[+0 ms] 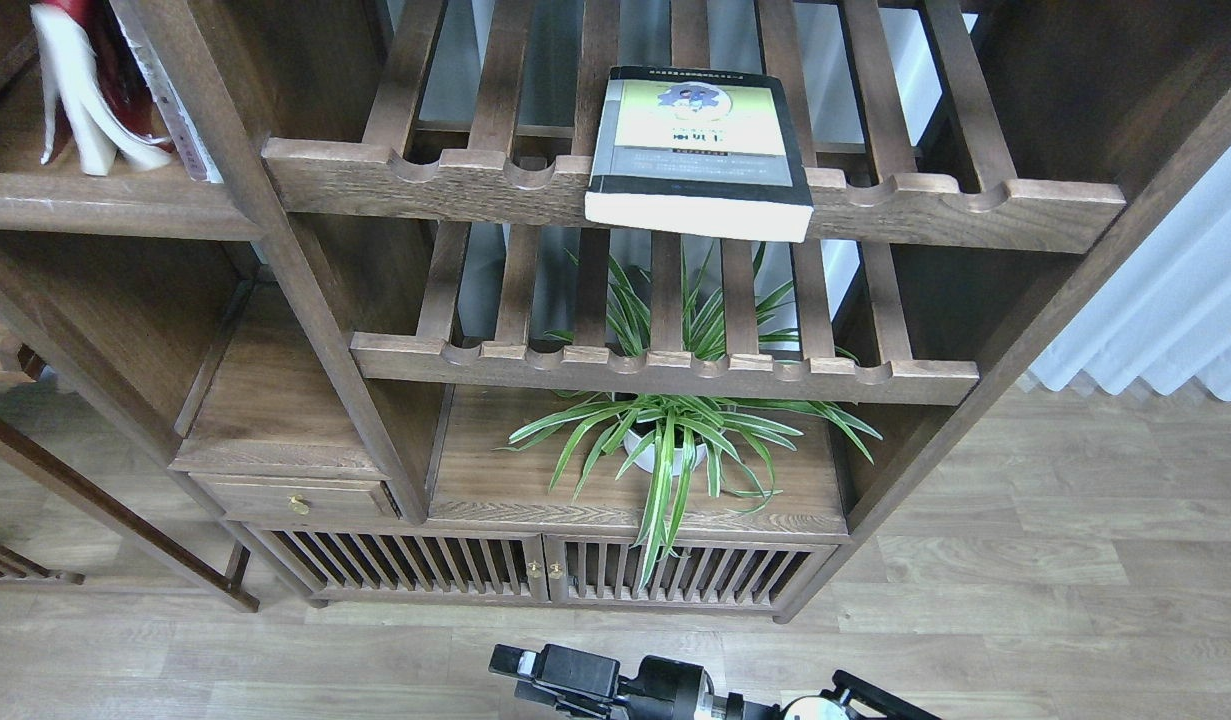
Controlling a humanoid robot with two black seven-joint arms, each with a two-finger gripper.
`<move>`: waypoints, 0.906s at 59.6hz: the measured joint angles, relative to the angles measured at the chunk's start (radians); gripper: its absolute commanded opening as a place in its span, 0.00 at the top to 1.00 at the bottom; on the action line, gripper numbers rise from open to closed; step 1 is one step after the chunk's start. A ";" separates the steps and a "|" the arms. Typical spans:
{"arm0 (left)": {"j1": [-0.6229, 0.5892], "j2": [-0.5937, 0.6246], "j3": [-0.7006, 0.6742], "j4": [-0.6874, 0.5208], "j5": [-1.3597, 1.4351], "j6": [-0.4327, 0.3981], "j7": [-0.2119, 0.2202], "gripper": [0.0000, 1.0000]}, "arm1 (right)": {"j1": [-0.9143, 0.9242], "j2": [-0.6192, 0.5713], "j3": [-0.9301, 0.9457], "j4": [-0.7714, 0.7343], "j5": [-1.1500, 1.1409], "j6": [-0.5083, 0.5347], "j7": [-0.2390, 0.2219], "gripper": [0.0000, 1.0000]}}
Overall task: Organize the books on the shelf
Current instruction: 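Lift the red book with the left gripper onto the side shelf, then reach the right gripper up to the green-and-white book and grasp it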
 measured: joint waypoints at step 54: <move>0.701 0.187 -0.360 -0.375 -0.009 0.000 -0.026 0.50 | -0.016 0.000 0.193 0.133 0.009 0.000 0.364 0.01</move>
